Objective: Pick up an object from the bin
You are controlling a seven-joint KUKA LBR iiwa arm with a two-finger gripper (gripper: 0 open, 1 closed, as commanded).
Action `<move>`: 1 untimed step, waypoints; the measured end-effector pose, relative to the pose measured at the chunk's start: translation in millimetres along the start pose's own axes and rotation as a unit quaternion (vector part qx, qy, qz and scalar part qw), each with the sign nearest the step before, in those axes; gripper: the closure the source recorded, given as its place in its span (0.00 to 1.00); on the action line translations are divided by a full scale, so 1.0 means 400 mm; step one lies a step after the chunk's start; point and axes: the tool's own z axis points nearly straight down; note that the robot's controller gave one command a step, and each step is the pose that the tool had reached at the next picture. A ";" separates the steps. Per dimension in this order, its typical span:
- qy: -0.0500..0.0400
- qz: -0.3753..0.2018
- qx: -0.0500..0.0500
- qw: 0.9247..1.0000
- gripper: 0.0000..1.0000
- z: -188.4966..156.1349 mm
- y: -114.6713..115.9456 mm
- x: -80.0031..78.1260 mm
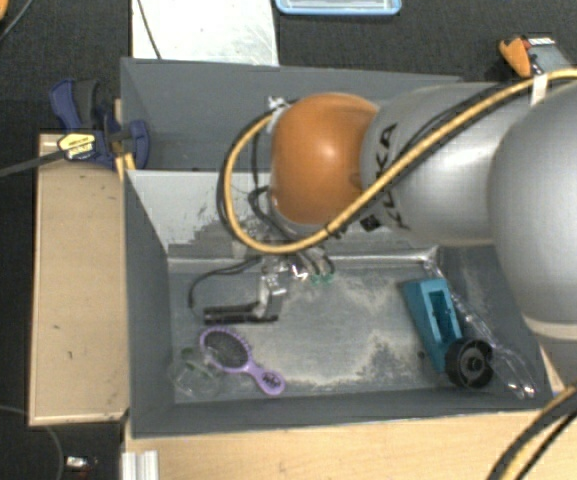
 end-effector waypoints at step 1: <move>0.005 0.030 0.000 1.000 0.00 0.061 0.003 0.026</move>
Offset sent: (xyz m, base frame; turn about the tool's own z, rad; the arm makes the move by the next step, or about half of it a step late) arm -0.0143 -0.0003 -0.0661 0.0886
